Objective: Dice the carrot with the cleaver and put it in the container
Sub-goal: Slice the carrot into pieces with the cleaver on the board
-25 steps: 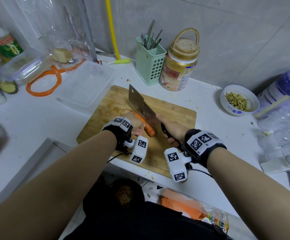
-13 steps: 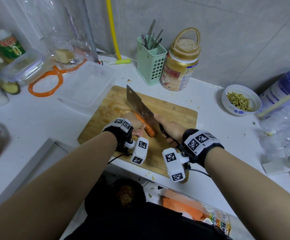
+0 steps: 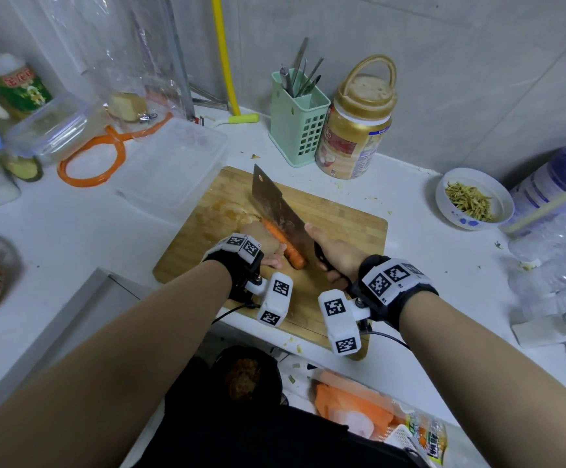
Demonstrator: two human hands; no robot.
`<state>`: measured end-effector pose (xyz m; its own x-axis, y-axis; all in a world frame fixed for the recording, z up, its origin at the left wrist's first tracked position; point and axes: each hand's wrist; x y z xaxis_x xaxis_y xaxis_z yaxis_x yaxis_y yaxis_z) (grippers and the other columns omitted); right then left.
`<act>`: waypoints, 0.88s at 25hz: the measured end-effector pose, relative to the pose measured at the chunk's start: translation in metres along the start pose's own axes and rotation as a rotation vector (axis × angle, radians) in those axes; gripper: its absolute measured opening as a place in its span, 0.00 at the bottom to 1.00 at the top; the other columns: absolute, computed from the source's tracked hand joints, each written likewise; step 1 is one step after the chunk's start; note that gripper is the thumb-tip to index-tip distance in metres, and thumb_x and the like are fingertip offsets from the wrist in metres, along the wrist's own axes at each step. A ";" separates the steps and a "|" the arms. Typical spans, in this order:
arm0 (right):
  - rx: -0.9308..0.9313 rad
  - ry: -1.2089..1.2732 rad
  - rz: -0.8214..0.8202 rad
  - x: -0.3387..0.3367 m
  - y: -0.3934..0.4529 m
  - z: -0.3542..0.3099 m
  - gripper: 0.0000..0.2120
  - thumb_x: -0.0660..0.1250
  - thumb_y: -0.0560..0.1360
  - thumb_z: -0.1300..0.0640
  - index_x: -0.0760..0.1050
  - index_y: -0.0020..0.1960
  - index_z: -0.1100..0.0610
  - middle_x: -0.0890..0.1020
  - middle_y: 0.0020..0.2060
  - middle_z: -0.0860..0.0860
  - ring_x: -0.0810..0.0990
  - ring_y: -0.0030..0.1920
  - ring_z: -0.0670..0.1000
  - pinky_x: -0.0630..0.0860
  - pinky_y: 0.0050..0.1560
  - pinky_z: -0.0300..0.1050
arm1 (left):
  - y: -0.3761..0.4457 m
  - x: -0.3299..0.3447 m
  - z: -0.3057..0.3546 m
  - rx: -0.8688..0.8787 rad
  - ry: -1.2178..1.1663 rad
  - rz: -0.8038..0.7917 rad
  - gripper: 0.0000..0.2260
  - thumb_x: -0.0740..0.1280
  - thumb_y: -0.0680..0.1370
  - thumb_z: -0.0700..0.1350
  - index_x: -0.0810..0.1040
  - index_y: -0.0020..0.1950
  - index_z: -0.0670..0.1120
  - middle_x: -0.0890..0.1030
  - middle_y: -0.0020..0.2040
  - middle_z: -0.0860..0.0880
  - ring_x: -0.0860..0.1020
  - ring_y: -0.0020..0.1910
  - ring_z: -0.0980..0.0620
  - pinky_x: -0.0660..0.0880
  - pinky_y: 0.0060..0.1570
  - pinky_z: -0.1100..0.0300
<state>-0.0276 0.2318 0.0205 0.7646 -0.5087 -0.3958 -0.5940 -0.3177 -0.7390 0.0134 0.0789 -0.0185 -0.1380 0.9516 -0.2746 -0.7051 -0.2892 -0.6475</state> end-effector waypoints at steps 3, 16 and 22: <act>0.008 -0.003 -0.001 0.000 -0.001 -0.001 0.34 0.51 0.70 0.23 0.61 0.28 0.54 0.62 0.21 0.49 0.59 0.20 0.48 0.58 0.22 0.37 | 0.006 -0.002 -0.004 0.003 0.017 0.040 0.08 0.67 0.78 0.36 0.74 0.38 0.42 0.80 0.38 0.44 0.81 0.37 0.48 0.82 0.49 0.52; 0.035 -0.009 -0.034 0.001 0.001 -0.011 0.34 0.51 0.72 0.25 0.61 0.28 0.55 0.61 0.19 0.48 0.57 0.18 0.48 0.58 0.22 0.34 | 0.017 -0.002 -0.004 -0.091 0.011 0.044 0.08 0.68 0.78 0.37 0.78 0.46 0.31 0.80 0.34 0.42 0.83 0.38 0.47 0.81 0.51 0.50; 0.065 -0.029 -0.089 -0.007 0.003 -0.014 0.34 0.49 0.72 0.24 0.60 0.28 0.55 0.60 0.20 0.49 0.56 0.19 0.48 0.56 0.22 0.35 | 0.018 -0.001 -0.001 -0.104 0.027 0.018 0.10 0.69 0.78 0.38 0.79 0.52 0.31 0.82 0.34 0.42 0.85 0.38 0.46 0.80 0.55 0.49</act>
<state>-0.0377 0.2234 0.0285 0.8211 -0.4567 -0.3424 -0.5069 -0.3078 -0.8051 0.0016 0.0723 -0.0311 -0.1306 0.9434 -0.3048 -0.6267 -0.3167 -0.7120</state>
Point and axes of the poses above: each hand's wrist, its own y-axis towards the middle knuckle, its own x-axis out of the palm, z = x × y
